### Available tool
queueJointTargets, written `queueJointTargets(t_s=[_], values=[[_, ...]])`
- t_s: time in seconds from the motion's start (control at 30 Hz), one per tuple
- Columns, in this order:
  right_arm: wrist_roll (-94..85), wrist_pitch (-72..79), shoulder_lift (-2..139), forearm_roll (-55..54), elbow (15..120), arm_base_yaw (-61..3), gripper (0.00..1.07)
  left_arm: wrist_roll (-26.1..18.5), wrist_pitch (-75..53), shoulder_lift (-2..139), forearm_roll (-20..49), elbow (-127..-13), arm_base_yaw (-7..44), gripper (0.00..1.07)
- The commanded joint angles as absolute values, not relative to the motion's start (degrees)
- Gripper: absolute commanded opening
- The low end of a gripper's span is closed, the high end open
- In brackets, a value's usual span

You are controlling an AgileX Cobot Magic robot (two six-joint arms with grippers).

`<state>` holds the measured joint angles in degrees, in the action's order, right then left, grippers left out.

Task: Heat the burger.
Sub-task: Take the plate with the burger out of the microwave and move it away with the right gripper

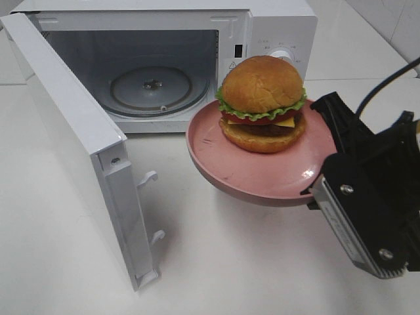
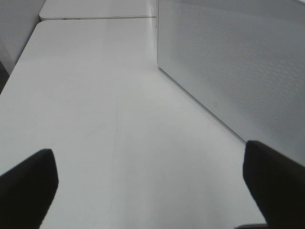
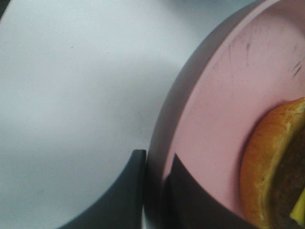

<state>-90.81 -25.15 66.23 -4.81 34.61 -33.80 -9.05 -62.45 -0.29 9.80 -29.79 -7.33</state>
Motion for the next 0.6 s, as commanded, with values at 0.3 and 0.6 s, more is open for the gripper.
queueJointTargets(t_s=[0.3,0.6], values=[[-80.3,-31.6,49.7,3.5,28.9,-33.7,0.00,-8.7,-61.5,-1.3,9.9,-29.6,-7.1,0.98],[-67.7,-38.9,42.7,11.1,27.8,-33.7,0.00,-8.7,-61.5,-1.3,9.9,-29.6,-7.1,0.98]])
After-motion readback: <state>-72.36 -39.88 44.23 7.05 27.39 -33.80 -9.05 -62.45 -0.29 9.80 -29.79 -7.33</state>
